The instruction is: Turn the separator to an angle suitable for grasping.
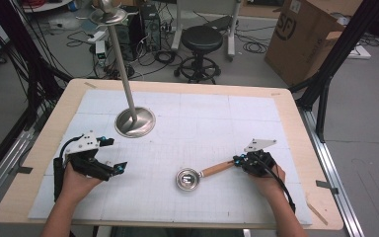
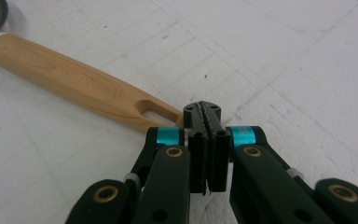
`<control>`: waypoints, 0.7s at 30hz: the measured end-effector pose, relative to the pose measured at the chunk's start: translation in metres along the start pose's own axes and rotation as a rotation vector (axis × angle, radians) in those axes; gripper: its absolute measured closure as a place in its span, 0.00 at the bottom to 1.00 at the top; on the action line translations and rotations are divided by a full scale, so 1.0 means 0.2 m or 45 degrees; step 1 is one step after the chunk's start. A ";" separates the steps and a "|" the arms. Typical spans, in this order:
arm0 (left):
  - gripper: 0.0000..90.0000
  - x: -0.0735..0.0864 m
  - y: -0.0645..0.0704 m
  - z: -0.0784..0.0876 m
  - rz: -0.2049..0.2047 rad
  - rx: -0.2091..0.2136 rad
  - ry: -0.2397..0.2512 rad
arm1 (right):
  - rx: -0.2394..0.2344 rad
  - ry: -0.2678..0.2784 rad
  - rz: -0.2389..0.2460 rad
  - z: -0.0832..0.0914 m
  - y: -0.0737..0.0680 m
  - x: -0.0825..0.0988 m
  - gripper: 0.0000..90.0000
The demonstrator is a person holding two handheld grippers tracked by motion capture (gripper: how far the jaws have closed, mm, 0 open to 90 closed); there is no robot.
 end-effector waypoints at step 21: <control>0.02 0.00 -0.01 0.01 0.003 0.000 0.017 | -0.145 -0.019 0.135 -0.14 -0.37 -0.13 0.99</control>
Point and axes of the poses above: each handheld gripper's, and its own axes: z roughly backward along the jaws, x roughly out of its underside, y roughly to its right, the point moved 3 cm from there along -z, roughly forward along the jaws, and after that the axes turned 4 degrees about -z, right-handed, at the moved point
